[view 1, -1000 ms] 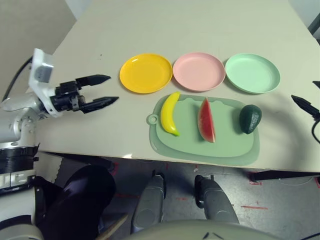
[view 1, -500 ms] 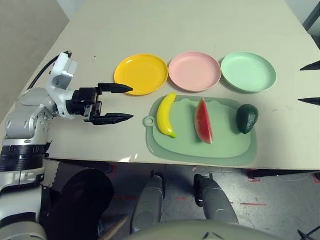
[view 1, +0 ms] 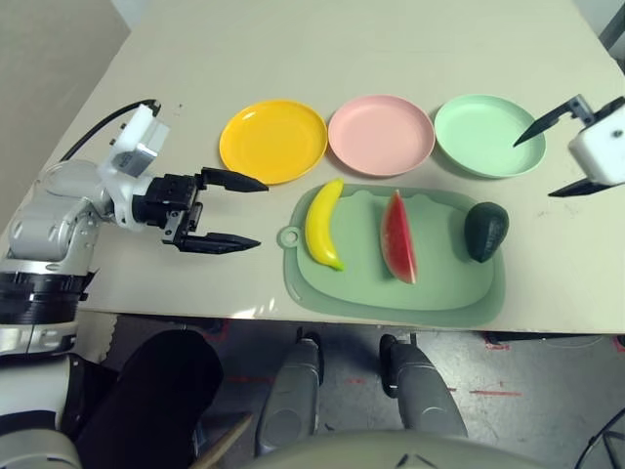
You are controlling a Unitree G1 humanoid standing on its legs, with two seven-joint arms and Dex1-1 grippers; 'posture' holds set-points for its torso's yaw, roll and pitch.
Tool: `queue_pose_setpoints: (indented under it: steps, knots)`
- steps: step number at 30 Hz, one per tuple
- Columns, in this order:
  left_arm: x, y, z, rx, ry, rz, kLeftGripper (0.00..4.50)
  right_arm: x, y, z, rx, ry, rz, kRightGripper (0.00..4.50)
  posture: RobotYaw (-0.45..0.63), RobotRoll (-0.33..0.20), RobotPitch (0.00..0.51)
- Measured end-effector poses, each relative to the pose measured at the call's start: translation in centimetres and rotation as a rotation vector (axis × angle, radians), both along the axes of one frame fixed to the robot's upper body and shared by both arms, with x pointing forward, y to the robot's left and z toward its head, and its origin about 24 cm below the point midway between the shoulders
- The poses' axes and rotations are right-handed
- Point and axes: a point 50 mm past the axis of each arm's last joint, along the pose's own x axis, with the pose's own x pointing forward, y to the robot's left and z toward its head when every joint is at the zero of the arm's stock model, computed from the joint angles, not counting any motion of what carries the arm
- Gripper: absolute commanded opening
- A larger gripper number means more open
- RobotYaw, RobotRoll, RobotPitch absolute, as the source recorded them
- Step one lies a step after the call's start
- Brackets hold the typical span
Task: Place the fruits into color-matched plates.
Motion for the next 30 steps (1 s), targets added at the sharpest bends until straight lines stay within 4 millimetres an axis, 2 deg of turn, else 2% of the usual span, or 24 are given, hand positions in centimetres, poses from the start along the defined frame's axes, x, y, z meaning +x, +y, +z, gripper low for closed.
queue_pose_setpoints:
  steps: [5,11,19,24,30]
  knots:
    - [0.1,-0.3,-0.4,0.012,0.015,-0.016,4.47,-0.6,2.0,-1.2,-0.034,0.069,0.114,4.5,-0.11,0.0,0.276]
    - [0.3,-0.3,0.3,0.016,-0.017,-0.017,4.47,-1.0,3.0,-1.5,-0.052,0.1,0.163,4.5,-0.1,0.0,0.278]
    - [0.3,-0.3,0.3,0.023,-0.022,-0.019,4.47,-1.0,3.8,-2.5,-0.048,0.145,0.189,4.5,-0.1,0.0,0.278]
    - [0.1,-0.7,0.4,0.027,-0.026,-0.037,4.47,-0.4,4.6,-3.1,-0.041,0.162,0.197,4.5,-0.09,0.0,0.278]
    - [0.1,-0.7,0.4,0.027,-0.02,-0.038,4.47,-0.4,4.4,-4.1,-0.043,0.192,0.189,4.5,-0.08,0.0,0.276]
